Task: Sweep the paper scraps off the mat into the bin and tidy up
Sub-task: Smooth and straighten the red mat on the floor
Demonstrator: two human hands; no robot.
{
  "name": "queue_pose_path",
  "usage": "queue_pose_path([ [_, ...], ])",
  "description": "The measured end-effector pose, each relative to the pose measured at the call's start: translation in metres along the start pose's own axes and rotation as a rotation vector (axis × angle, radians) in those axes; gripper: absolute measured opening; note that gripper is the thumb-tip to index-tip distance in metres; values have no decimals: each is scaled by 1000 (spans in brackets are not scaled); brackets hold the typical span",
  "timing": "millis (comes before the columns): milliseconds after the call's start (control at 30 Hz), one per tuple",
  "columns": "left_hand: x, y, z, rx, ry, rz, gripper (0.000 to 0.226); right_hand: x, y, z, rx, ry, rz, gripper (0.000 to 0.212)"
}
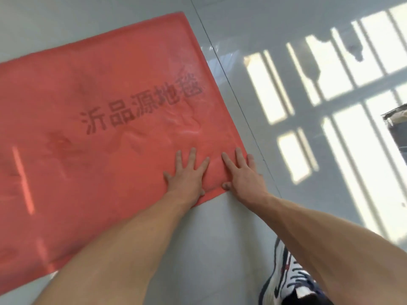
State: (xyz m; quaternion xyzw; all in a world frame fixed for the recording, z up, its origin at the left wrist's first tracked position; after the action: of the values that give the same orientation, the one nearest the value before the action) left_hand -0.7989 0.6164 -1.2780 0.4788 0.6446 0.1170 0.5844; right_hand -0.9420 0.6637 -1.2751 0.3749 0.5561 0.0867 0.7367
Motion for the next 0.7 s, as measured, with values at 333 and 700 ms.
queue_pose_path([
  [333, -44, 2, 0, -100, 82, -83, 96, -49, -27, 34, -199, 94, -36, 82],
  [700, -11, 4, 12, -236, 119, -10, 112, 11, -41, 47, -303, 478, 43, 78],
])
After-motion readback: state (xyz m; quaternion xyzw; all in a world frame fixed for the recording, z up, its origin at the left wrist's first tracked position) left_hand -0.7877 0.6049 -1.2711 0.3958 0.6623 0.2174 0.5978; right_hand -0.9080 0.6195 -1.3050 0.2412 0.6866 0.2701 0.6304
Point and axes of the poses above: each hand's wrist, its own y-axis away from the middle knuckle, its own x-axis out of the palm, z = x × y, the point moved 10 cm from there along -y, towards the middle knuckle, and after that the axes turned 6 degrees about x, right-handed, at the moved point
